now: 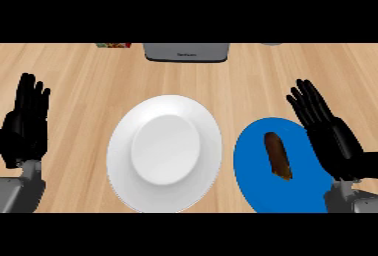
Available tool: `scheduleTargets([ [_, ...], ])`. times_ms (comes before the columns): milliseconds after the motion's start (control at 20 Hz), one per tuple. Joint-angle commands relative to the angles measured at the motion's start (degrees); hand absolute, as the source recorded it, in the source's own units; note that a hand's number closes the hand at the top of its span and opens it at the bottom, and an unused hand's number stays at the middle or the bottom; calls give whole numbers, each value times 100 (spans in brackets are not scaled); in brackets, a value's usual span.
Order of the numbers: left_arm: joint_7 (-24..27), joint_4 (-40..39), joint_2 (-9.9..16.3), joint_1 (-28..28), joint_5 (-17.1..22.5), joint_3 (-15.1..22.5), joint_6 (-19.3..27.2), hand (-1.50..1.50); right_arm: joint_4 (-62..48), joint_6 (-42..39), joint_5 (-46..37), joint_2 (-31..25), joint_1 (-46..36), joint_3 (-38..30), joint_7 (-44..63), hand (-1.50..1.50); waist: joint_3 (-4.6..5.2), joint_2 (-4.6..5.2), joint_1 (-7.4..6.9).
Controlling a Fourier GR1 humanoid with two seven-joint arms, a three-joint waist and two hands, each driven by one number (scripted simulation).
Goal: Pick the sweet potato from the plate and place it in the plate
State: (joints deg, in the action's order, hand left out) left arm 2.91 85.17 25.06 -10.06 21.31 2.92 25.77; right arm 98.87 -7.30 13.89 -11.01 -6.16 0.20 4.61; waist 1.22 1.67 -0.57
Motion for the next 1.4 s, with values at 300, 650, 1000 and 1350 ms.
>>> scheduleTargets([
  [300,-31,259,383,-456,-390,737,-842,0,-609,-506,-3418,-1551,-1085,1987,404,150,177,-288,-191],
  [650,-361,472,549,-654,-347,962,-1289,0,-1545,2175,-5757,-194,-216,3278,347,-150,-143,-155,2],
  [1000,-548,417,627,-703,-243,595,-1687,0,-2195,3208,-6512,658,-537,3468,-106,-150,-123,-167,40],
  [1350,-401,427,589,-453,-393,548,-1704,0,-1246,1092,-8205,514,-1277,3586,2477,-150,-104,-205,90],
])
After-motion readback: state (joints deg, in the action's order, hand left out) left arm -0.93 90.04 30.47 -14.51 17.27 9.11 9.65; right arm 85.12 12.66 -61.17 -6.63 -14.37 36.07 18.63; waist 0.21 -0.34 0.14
